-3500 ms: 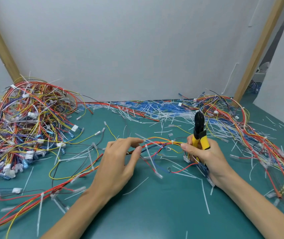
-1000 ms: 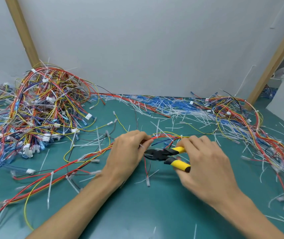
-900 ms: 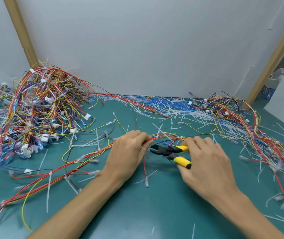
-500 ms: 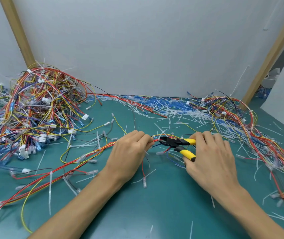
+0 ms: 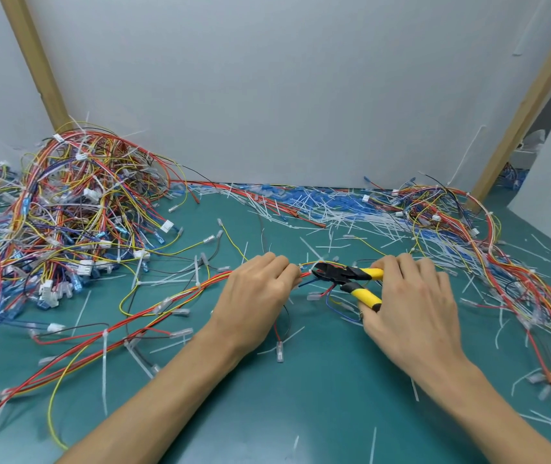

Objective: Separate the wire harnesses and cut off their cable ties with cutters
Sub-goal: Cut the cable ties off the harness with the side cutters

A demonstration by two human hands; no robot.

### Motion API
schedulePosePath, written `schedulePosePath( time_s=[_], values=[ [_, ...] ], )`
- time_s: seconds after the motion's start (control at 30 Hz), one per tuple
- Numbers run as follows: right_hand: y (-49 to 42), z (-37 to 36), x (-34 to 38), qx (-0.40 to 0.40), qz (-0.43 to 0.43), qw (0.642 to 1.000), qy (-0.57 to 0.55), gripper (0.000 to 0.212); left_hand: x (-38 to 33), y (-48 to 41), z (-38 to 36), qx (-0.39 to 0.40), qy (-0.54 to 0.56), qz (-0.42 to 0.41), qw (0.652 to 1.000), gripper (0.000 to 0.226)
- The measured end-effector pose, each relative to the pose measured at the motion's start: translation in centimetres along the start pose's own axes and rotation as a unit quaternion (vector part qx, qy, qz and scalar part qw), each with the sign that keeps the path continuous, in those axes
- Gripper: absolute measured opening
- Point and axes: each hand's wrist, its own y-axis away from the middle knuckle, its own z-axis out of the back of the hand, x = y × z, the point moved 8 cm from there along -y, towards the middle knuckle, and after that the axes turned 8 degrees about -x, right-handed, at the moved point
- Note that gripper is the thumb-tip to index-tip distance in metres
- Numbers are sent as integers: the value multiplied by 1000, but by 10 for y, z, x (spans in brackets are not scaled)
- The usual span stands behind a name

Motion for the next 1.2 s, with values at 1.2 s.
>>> schedulePosePath(
  time_s=[1.2],
  values=[
    [2, -39, -5, 211, 38, 970, -114, 28, 23, 16, -28, 89, 192, 116, 970, 16]
  ],
)
